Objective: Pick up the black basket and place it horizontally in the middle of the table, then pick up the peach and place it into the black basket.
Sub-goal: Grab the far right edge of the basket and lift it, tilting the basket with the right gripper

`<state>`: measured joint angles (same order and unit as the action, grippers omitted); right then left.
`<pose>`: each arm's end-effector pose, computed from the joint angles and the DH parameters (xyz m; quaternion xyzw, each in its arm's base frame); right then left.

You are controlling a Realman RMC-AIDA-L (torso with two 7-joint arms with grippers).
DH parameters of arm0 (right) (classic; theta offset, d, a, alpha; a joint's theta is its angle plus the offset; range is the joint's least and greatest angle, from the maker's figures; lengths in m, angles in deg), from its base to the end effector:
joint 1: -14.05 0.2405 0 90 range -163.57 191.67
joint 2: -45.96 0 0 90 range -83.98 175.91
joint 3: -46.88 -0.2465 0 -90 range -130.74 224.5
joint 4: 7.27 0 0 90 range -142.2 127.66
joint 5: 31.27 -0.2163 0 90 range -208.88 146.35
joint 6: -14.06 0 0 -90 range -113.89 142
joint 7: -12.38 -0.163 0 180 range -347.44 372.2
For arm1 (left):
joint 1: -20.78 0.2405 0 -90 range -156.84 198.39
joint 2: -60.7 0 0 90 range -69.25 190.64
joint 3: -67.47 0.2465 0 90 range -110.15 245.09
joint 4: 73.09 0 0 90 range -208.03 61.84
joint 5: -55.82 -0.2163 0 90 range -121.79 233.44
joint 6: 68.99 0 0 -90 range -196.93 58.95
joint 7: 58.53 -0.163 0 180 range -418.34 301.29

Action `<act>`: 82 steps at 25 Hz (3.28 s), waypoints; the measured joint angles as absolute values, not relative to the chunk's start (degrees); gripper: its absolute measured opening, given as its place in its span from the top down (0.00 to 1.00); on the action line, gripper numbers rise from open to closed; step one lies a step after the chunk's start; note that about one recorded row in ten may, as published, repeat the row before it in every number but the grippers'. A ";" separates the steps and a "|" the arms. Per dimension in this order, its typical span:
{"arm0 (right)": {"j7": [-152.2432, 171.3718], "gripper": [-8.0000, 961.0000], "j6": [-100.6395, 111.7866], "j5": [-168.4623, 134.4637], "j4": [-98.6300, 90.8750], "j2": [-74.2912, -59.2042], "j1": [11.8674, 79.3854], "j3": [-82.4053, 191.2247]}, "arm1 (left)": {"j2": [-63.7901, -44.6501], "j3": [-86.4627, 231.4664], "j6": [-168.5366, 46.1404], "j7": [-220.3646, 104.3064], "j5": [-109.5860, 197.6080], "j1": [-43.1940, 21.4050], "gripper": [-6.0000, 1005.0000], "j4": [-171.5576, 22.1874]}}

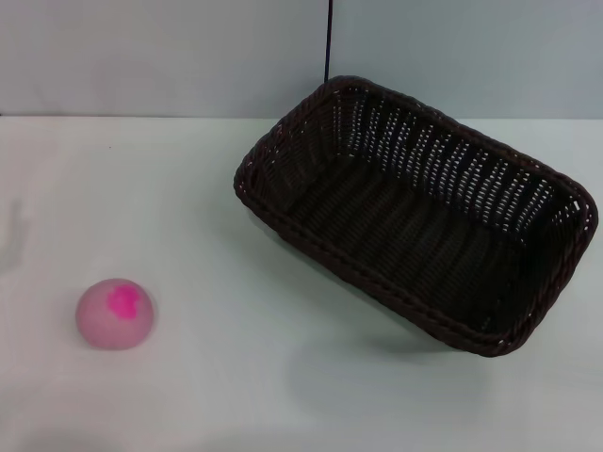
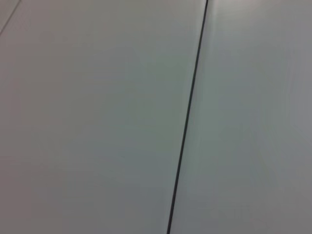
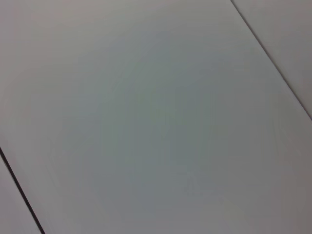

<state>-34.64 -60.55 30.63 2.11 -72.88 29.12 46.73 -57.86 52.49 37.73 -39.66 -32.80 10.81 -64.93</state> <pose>0.4328 0.2598 0.1052 -0.4223 0.3883 0.4378 0.6923 -0.3415 0.2184 0.0604 -0.5188 -0.1669 -0.4695 0.6947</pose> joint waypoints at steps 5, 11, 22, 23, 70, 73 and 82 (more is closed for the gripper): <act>-34.64 0.88 -60.80 30.63 1.93 -72.86 29.86 46.70 | -57.83 52.99 36.73 -39.67 -33.14 9.78 0.20 -65.18; -34.75 0.88 -60.40 30.72 1.53 -72.86 30.54 47.10 | -57.91 53.05 36.52 -39.70 -33.17 9.35 0.20 -64.91; -45.53 0.85 -62.05 40.28 12.85 -72.43 29.48 56.55 | -57.88 54.26 33.91 -39.23 -33.21 9.26 0.20 -63.67; -48.08 0.84 -62.21 42.87 15.09 -72.39 29.52 56.64 | -57.88 54.26 33.64 -39.07 -33.21 9.24 0.20 -63.63; -105.13 0.28 -83.25 113.03 49.49 -64.63 54.30 90.70 | -57.93 58.94 32.38 -38.21 -33.21 9.37 0.20 -62.53; -104.70 0.28 -82.12 113.94 47.78 -64.60 54.53 92.12 | -57.88 58.94 32.28 -37.44 -33.21 9.44 0.20 -62.55; -104.03 0.53 -81.37 113.73 47.33 -64.79 54.19 92.97 | -57.86 58.94 32.10 -37.38 -33.21 9.38 0.20 -62.55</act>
<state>-104.03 -81.37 113.73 47.33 -64.79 54.19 92.97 -57.86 58.94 32.10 -37.38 -33.21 9.38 -62.55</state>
